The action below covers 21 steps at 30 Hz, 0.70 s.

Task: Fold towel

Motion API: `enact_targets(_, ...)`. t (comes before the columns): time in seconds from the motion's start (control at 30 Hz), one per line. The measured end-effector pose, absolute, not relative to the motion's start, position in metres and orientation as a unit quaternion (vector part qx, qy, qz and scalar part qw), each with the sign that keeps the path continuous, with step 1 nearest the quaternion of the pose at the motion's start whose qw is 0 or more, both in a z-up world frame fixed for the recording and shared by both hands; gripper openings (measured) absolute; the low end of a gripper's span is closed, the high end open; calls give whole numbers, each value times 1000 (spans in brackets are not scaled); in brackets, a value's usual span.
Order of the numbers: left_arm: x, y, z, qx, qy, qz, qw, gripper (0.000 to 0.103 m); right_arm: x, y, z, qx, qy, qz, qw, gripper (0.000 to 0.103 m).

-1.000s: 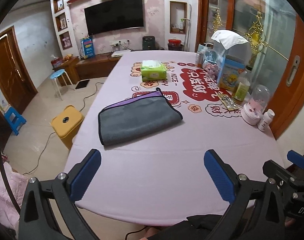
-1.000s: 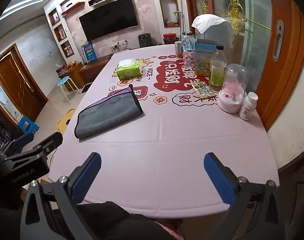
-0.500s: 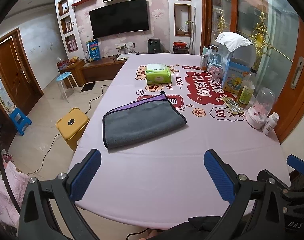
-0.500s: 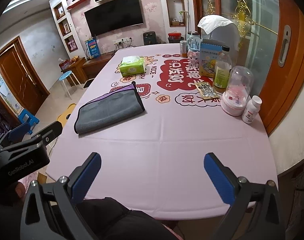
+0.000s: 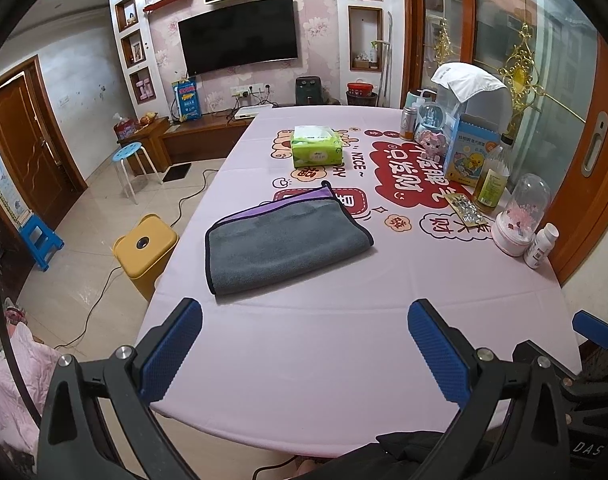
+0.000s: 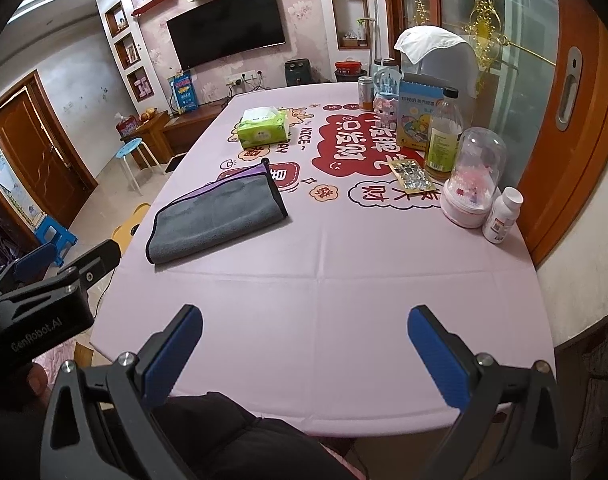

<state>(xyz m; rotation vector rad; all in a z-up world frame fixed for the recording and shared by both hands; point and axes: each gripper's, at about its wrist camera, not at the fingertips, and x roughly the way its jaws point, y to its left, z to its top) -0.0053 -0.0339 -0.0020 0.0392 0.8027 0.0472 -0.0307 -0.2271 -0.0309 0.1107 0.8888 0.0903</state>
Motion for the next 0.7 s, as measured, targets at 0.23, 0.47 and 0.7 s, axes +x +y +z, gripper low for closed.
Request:
enact_targets(0.23, -8, -34, -6, 18, 394, 23, 919, 102, -32, -227, -33, 53, 431, 44, 900, 103)
enact_targets(0.47, -10, -34, -8, 17, 394, 23, 919, 102, -35, -227, -36, 51, 433, 45, 899, 103)
enact_targets(0.7, -12, -33, -8, 18, 394, 23, 918, 102, -34, -227, -35, 52, 433, 44, 899, 103)
